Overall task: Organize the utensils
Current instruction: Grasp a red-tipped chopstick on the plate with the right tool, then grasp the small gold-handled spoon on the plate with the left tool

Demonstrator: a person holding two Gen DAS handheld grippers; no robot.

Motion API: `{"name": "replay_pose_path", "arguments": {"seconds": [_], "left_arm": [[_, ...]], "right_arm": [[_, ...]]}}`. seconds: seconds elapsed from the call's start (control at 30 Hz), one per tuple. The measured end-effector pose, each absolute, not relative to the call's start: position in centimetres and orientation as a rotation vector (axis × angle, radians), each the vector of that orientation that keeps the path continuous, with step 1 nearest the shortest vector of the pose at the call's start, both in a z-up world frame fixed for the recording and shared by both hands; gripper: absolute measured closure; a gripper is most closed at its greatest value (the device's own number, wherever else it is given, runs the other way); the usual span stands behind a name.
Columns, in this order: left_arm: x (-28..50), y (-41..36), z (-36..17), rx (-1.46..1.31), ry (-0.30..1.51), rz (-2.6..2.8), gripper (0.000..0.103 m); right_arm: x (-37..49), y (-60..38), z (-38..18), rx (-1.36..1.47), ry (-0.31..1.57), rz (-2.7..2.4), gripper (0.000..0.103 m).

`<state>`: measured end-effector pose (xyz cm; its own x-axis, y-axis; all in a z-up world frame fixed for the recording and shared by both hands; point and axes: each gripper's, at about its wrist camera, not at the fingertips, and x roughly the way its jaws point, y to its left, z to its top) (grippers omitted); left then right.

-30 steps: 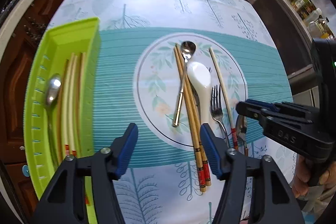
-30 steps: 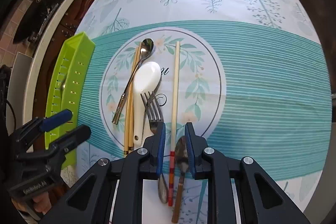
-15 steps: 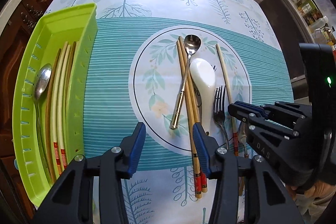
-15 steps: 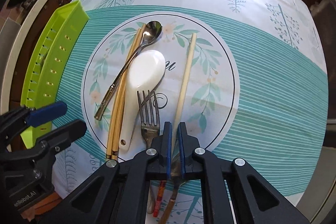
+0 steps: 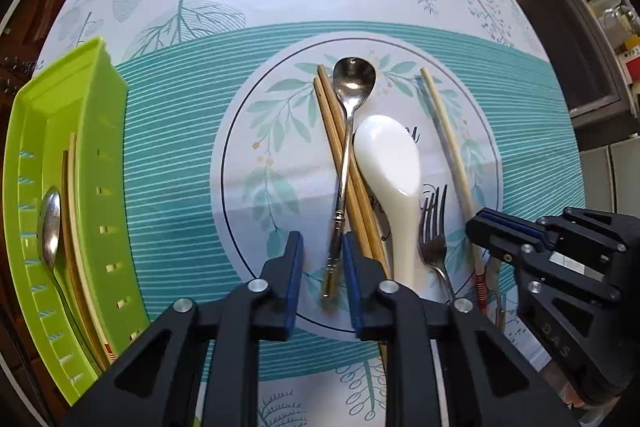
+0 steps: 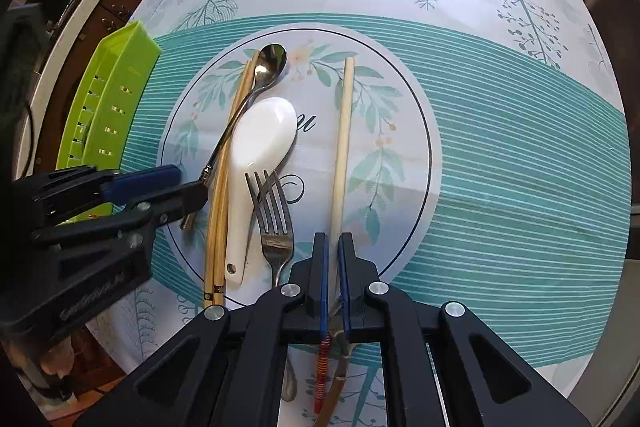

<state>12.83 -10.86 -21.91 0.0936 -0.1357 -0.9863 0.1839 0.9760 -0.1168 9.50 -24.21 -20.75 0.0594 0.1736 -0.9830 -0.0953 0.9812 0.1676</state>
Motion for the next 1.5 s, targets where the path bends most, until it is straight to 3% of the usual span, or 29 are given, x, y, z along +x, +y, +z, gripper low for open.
{"name": "replay_pose_path", "arguments": {"seconds": [0.5, 1.0, 1.5], "left_arm": [[17.7, -14.5, -22.6, 0.211, 1.485, -0.238, 0.087], [19.7, -17.6, -23.4, 0.347, 1.501, -0.319, 0.100], [18.8, -14.7, -21.1, 0.088, 1.502, -0.305, 0.101]], "right_arm": [[9.0, -26.8, -19.0, 0.139, 1.482, 0.208, 0.099], [9.3, -27.4, -19.6, 0.188, 1.491, 0.220, 0.099], [9.5, -28.1, -18.6, 0.375, 1.475, 0.282, 0.099]]}}
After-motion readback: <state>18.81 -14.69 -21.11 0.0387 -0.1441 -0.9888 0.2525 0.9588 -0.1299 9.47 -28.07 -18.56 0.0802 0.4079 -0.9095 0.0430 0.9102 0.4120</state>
